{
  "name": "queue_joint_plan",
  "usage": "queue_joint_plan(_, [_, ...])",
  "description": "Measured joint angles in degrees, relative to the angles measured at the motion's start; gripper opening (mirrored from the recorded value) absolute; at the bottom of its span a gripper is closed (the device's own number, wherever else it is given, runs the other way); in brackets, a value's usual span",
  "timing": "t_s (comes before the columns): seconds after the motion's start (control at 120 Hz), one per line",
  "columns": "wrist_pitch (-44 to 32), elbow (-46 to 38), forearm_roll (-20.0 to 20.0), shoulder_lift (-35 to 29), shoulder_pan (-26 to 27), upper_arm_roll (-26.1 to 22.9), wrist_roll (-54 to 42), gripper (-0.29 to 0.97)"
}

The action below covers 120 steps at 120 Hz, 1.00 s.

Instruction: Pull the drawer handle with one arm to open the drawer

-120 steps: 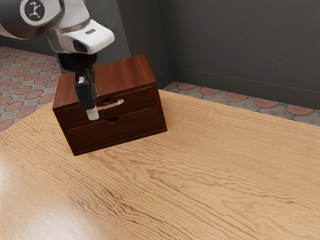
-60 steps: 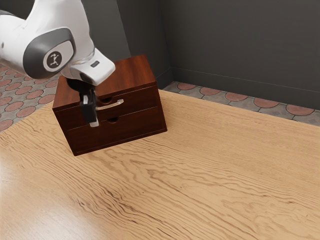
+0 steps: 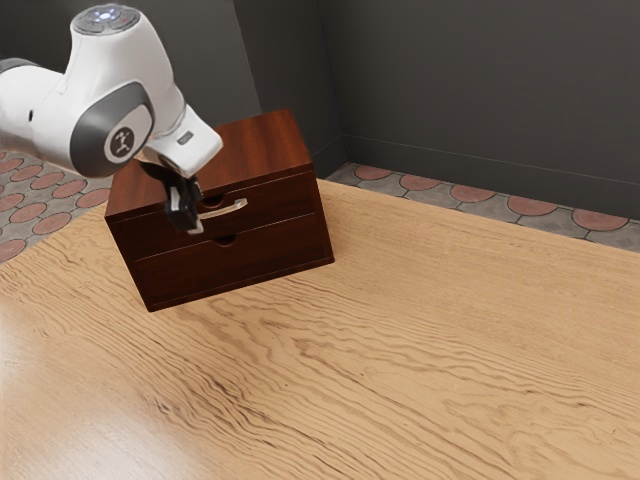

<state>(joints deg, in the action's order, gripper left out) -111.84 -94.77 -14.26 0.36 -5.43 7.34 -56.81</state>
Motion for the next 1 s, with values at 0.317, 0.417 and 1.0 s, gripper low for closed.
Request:
queue_joint_plan(0.317, [-6.37,0.11,2.07,2.83,-2.40,0.04,-5.86,0.31])
queue_joint_plan(0.417, [-7.82,0.24,2.76,3.85,-2.42,0.04,-7.40,0.29])
queue_joint_plan(1.0, [-12.29,0.62,5.08,7.23,-4.47,0.09,-13.90,0.22])
